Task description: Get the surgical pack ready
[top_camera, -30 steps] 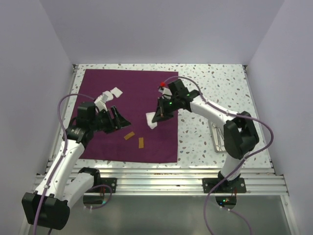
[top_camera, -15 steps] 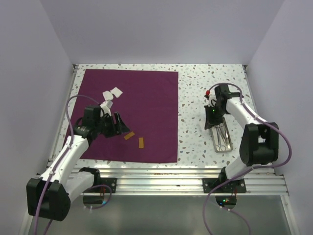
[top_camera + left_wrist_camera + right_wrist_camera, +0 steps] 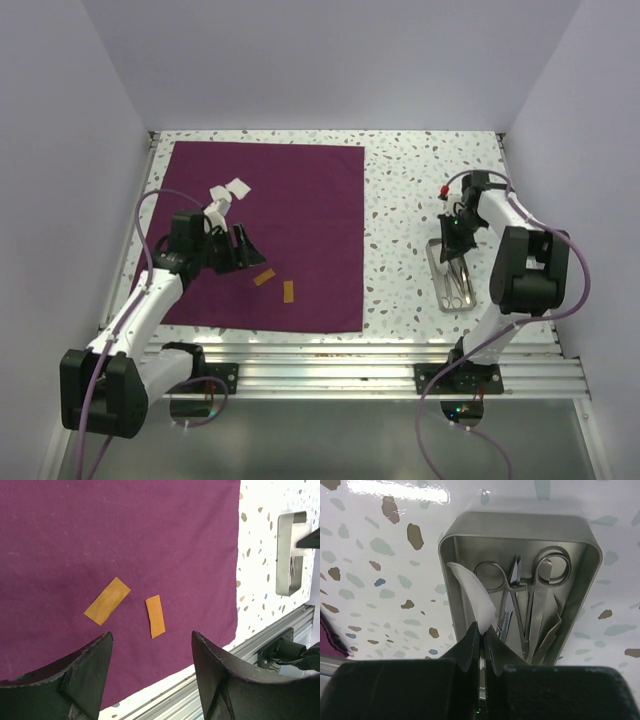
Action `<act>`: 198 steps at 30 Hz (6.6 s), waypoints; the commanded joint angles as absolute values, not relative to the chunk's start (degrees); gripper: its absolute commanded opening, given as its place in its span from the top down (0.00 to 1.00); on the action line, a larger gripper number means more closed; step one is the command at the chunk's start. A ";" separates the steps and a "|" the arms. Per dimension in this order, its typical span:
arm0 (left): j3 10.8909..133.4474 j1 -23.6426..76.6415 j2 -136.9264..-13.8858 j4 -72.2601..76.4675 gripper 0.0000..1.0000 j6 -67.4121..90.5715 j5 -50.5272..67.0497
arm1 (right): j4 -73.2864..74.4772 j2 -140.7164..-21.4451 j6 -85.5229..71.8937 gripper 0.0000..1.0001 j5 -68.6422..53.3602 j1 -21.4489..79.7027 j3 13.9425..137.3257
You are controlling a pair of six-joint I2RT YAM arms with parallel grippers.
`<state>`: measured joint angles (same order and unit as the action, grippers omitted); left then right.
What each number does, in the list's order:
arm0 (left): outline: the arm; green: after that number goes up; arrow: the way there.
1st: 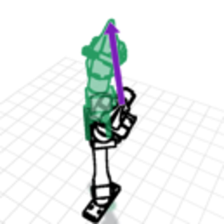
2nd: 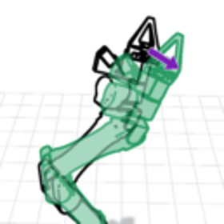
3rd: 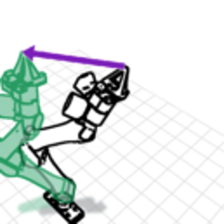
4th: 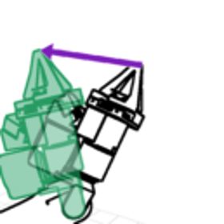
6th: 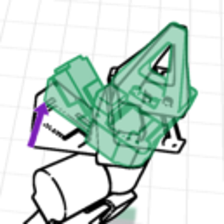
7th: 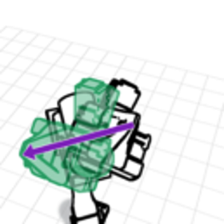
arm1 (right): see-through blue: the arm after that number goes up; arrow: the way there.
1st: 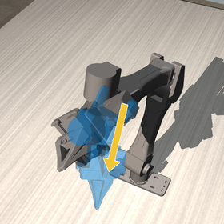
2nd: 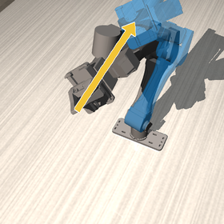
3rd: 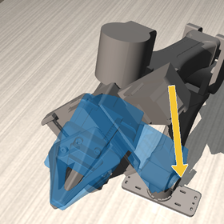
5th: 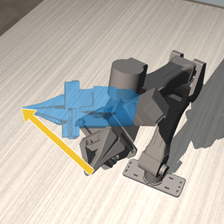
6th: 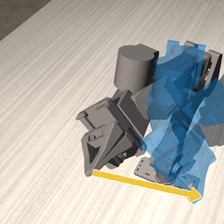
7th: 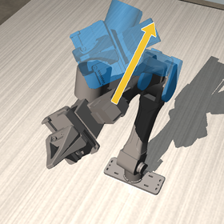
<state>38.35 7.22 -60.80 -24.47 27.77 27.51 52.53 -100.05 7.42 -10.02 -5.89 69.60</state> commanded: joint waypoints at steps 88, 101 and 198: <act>87.63 -12.48 -115.67 -11.86 1.00 24.07 20.38 | 47.81 -92.29 -10.72 0.59 -20.21 15.91 77.52; 84.91 -12.30 -115.75 -5.37 1.00 38.13 32.86 | 47.02 -92.20 -10.99 0.60 -20.48 15.91 76.82; 85.25 -8.09 -128.14 0.70 0.49 51.24 26.89 | 47.02 -93.78 -10.90 0.62 -21.62 16.26 76.29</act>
<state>83.35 -8.16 -126.10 -0.71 51.03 28.32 48.10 -94.45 -11.09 -20.51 16.08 75.99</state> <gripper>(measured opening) 0.516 0.381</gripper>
